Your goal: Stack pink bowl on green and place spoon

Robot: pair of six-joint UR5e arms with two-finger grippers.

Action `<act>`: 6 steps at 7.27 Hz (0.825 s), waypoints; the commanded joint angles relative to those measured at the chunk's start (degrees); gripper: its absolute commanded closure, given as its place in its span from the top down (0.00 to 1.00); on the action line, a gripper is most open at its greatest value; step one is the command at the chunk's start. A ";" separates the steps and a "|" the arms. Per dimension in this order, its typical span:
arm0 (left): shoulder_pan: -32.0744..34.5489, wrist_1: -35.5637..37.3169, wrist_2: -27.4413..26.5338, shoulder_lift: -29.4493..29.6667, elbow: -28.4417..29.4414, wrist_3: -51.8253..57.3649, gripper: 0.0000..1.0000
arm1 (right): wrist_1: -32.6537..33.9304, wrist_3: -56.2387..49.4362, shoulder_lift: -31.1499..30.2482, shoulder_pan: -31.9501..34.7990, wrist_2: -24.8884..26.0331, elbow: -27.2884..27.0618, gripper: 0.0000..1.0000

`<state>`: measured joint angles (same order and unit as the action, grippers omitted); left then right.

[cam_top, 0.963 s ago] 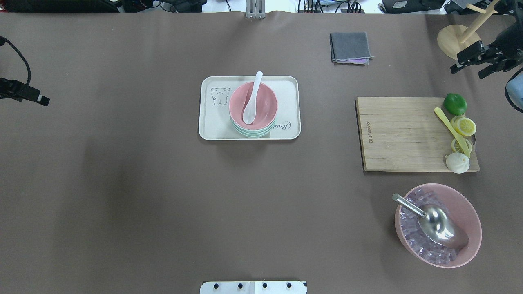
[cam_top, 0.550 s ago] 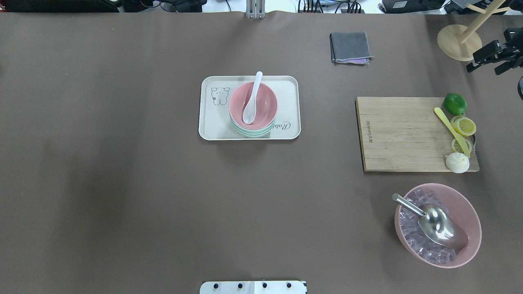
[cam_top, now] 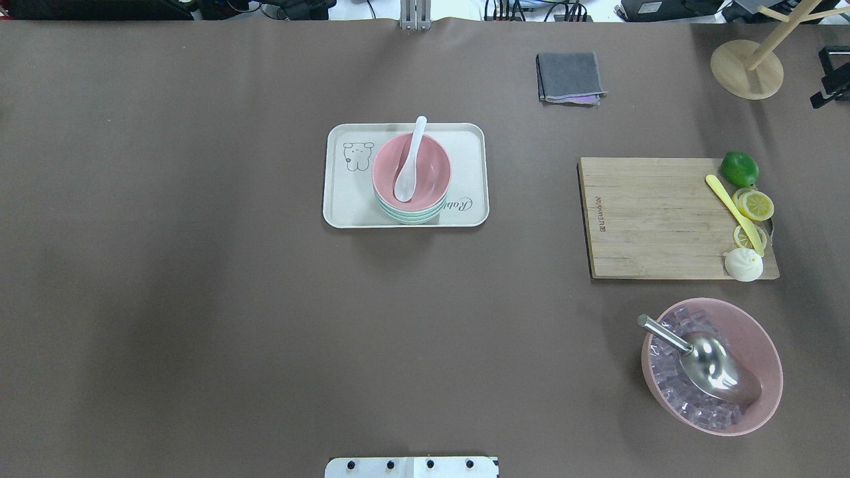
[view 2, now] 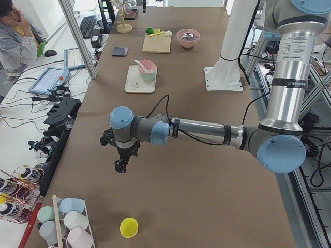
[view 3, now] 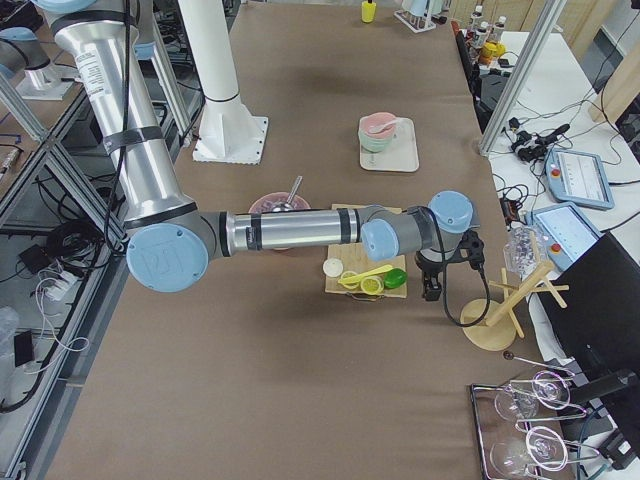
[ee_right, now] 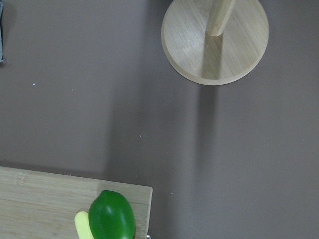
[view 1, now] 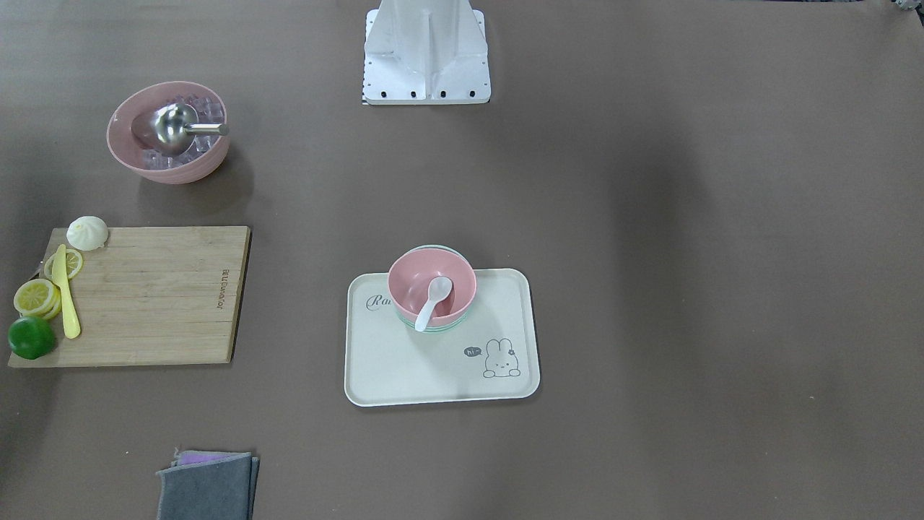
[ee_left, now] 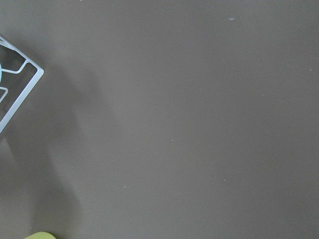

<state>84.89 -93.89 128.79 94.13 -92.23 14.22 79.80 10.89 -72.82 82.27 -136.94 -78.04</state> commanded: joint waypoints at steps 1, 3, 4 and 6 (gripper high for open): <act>-0.16 0.11 -0.03 -0.96 -1.12 -6.51 0.98 | 1.84 -4.10 -0.04 -0.34 0.79 0.68 1.00; -0.25 -0.07 0.50 -1.57 -1.55 -9.21 0.98 | 2.02 -5.95 -0.65 0.26 0.88 0.69 1.00; -0.25 -0.15 0.59 -1.66 -1.98 -8.95 0.98 | 2.02 -6.05 -0.74 0.43 0.80 0.69 1.00; -0.25 -0.15 0.59 -1.75 -1.73 -8.95 0.98 | 2.02 -6.14 -1.27 0.69 0.62 0.61 1.00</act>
<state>84.64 -93.99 129.36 92.47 -94.16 5.19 81.81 4.85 -73.90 82.71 -136.14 -77.33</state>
